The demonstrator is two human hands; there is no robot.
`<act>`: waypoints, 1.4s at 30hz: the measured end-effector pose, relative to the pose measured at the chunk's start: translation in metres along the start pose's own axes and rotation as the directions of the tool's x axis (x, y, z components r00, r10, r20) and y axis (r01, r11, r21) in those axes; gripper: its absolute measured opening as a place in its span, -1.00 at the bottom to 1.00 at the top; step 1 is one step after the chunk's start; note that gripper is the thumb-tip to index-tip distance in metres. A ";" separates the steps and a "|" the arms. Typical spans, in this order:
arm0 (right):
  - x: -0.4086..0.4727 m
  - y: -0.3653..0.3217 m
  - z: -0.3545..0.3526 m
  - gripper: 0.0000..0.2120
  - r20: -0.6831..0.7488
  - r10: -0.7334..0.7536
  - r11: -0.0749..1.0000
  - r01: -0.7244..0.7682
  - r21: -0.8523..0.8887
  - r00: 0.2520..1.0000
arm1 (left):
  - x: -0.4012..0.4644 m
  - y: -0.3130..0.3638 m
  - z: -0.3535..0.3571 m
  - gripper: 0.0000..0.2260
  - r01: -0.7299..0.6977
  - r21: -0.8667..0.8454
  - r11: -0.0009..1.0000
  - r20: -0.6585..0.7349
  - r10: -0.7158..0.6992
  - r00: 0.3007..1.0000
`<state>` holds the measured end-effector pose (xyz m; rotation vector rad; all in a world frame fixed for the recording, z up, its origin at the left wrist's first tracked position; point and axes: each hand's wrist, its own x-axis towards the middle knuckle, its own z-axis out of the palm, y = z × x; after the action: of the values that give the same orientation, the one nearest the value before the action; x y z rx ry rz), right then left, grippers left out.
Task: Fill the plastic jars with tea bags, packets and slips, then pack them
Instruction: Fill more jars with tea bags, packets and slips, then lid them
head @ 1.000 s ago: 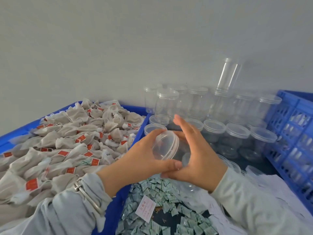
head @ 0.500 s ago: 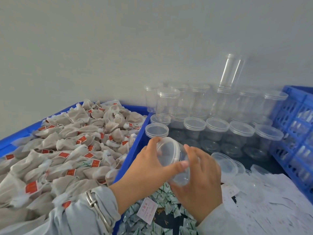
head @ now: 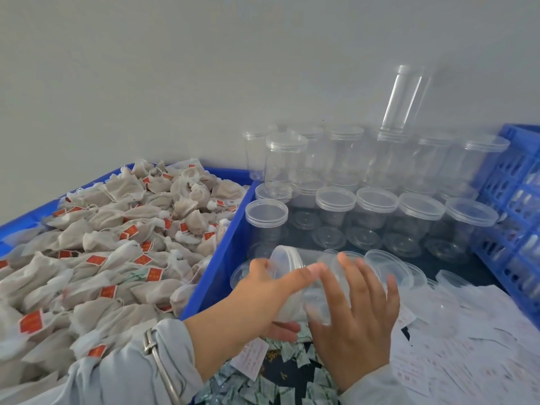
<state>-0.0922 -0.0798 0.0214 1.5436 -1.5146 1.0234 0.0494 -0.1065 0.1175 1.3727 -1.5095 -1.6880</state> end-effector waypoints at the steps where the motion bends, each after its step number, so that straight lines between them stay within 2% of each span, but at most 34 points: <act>1: 0.000 0.000 0.001 -0.49 -0.004 -0.007 1.000 0.007 -0.014 1.000 | -0.001 -0.001 -0.001 -0.03 0.040 -0.051 0.998 0.035 -0.038 0.999; 5: -0.002 0.003 0.004 -0.50 -0.030 -0.039 0.998 0.037 -0.056 0.999 | 0.000 -0.001 -0.004 -0.14 0.196 -0.210 0.958 0.184 -0.158 0.970; 8: -0.005 0.005 0.006 -0.40 -0.057 -0.060 0.996 0.055 -0.076 0.997 | 0.002 0.000 -0.005 -0.29 0.278 -0.273 0.921 0.262 -0.207 0.943; 14: -0.005 0.005 0.005 -0.41 -0.097 -0.080 0.991 0.069 -0.115 0.992 | 0.004 0.000 -0.010 -0.24 0.413 -0.287 0.864 0.423 -0.272 0.864; 18: -0.005 0.003 0.003 -0.50 -0.112 -0.055 0.992 0.041 -0.117 0.992 | 0.004 0.001 -0.010 -0.21 0.420 -0.296 0.858 0.433 -0.272 0.859; 22: -0.004 0.001 0.003 -0.41 -0.119 -0.050 0.994 0.038 -0.105 0.992 | 0.004 0.004 -0.012 -0.24 0.465 -0.276 0.841 0.471 -0.303 0.828; 23: -0.002 0.003 0.002 -0.39 -0.125 -0.008 0.995 -0.004 -0.100 0.992 | 0.004 0.005 -0.015 -0.23 0.501 -0.291 0.815 0.499 -0.318 0.806; 25: 0.003 0.016 -0.003 -0.37 -0.123 0.200 0.976 -0.208 -0.057 0.972 | 0.002 0.008 -0.023 -0.17 0.578 -0.355 0.735 0.531 -0.351 0.772; 27: 0.006 0.033 -0.009 -0.31 -0.078 0.431 0.902 -0.429 0.040 0.899 | 0.004 0.007 -0.030 -0.13 0.573 -0.399 0.716 0.510 -0.346 0.788; 29: 0.005 0.043 -0.014 -0.17 -0.030 0.532 0.844 -0.527 0.102 0.846 | 0.007 0.005 -0.029 -0.17 0.515 -0.412 0.751 0.459 -0.317 0.830; 31: 0.004 0.042 -0.014 -0.06 0.002 0.546 0.831 -0.541 0.129 0.838 | 0.011 0.004 -0.025 -0.34 0.440 -0.432 0.787 0.404 -0.268 0.875; 33: 0.004 0.037 -0.013 -0.02 0.019 0.530 0.836 -0.526 0.155 0.848 | 0.014 0.004 -0.022 -0.54 0.366 -0.460 0.809 0.328 -0.228 0.917; 36: 0.003 0.033 -0.012 -0.01 0.029 0.536 0.825 -0.530 0.196 0.844 | 0.018 0.003 -0.024 -0.73 0.210 -0.475 0.854 0.082 -0.195 0.977; 38: 0.002 0.032 -0.012 -0.01 0.035 0.545 0.812 -0.539 0.224 0.837 | 0.021 0.002 -0.026 -0.79 0.145 -0.449 0.882 -0.032 -0.177 0.984; 42: 0.001 0.029 -0.011 0.01 0.068 0.560 0.788 -0.557 0.262 0.825 | 0.024 0.006 -0.020 -0.74 0.110 -0.452 0.885 -0.062 -0.155 0.986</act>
<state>-0.1214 -0.0710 0.0264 1.2672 -1.9470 1.6340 0.0573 -0.1374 0.1167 1.3009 -0.9074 -1.8737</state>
